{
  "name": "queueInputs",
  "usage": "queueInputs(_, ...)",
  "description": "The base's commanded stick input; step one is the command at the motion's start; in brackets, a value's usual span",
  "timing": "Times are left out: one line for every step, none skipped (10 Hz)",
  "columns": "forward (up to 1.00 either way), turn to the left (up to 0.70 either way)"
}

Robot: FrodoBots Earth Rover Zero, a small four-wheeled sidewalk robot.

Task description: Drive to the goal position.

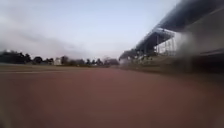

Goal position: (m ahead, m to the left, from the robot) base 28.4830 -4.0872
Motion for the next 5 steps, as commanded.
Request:
queueInputs(0.70, 0.00)
queueInputs(0.70, 0.00)
queueInputs(0.70, 0.00)
queueInputs(0.70, 0.00)
queueInputs(0.70, 0.00)
